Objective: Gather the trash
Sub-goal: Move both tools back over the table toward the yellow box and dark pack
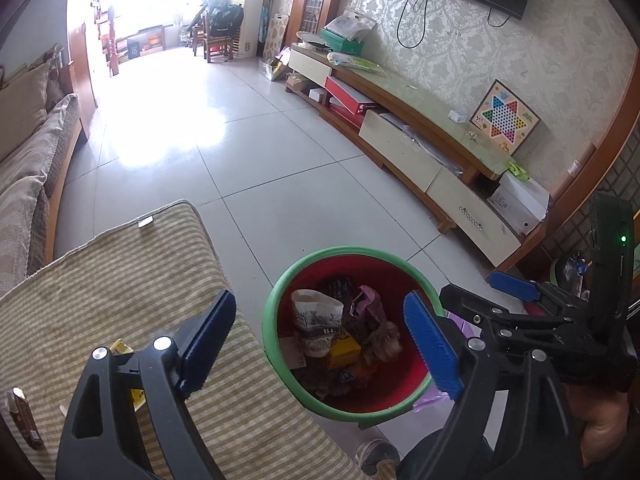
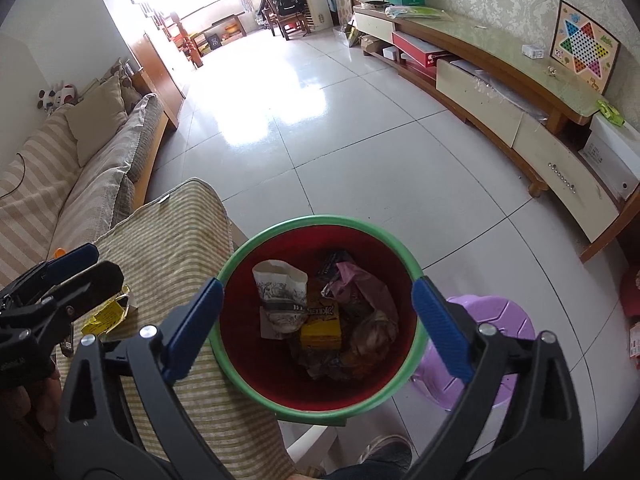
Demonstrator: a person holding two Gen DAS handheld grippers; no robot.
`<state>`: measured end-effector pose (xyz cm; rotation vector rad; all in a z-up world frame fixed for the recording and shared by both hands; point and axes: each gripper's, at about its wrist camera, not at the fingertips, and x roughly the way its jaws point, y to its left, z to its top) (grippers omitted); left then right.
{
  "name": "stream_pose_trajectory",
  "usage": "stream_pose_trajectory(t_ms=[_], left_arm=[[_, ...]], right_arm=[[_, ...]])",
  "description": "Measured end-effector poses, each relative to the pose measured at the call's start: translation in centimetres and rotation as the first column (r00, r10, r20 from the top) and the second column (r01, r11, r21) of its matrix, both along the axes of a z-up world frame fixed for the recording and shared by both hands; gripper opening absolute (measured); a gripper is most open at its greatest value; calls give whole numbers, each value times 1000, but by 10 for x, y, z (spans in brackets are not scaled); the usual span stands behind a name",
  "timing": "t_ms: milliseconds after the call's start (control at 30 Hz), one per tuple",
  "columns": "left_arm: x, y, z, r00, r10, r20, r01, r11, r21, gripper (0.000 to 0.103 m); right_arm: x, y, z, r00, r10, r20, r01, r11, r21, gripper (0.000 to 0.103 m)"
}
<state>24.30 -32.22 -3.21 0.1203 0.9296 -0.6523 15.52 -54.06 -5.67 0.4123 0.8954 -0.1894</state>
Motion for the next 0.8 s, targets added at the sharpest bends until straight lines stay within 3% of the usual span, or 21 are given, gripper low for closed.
stream_pose_trajectory(t_ms=[167,500,800], left_arm=[[-1,14,7,1000,27,16,-27,1000,0,95],[-10,64,31,994,102,43,-102,995,-11,95],[-37,152,33,977,207,53,-207,978,-9,95]], right_arm=[[0,8,8,1000,2,4,-2,1000,-20,98],[-6,44,26,999,39,21,-38,999,-39,98],[-6,104,34,993,111,44,-109,994,-31,98]])
